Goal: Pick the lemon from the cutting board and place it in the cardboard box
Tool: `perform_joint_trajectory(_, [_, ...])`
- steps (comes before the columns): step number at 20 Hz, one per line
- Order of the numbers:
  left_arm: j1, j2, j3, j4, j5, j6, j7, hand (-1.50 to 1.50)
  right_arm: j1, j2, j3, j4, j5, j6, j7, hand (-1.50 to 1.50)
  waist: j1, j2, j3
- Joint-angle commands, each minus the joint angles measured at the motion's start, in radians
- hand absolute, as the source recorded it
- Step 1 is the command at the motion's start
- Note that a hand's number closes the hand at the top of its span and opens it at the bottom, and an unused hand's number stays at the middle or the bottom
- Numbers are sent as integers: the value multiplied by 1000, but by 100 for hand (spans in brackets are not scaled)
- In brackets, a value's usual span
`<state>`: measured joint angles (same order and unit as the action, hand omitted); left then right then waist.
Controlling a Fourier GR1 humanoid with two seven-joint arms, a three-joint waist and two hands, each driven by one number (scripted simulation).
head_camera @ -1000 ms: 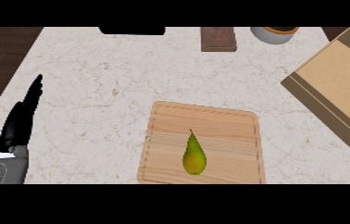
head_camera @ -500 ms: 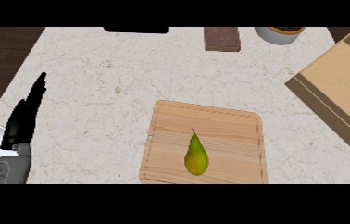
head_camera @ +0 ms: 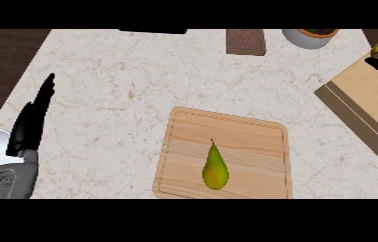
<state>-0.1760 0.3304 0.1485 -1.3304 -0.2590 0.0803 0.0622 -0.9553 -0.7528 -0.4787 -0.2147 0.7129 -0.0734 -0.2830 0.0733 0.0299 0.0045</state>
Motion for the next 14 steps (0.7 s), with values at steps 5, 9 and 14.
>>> perform_joint_trajectory(5, [23, -32, -14, -3, -6, 13, -18, 0, -6, 11, -44, 58, -38, 14, -11, -150, 10, 4, 2])
perform_joint_trajectory(9, [-34, 16, 12, 13, 5, -18, 11, 0, 6, 29, -85, 36, -79, -35, -98, -150, 1, 7, 3])
perform_joint_trajectory(14, [-12, -12, -4, 9, -13, 6, 11, 0, 2, 3, -189, 14, -182, -59, -178, -150, -11, 1, 3])
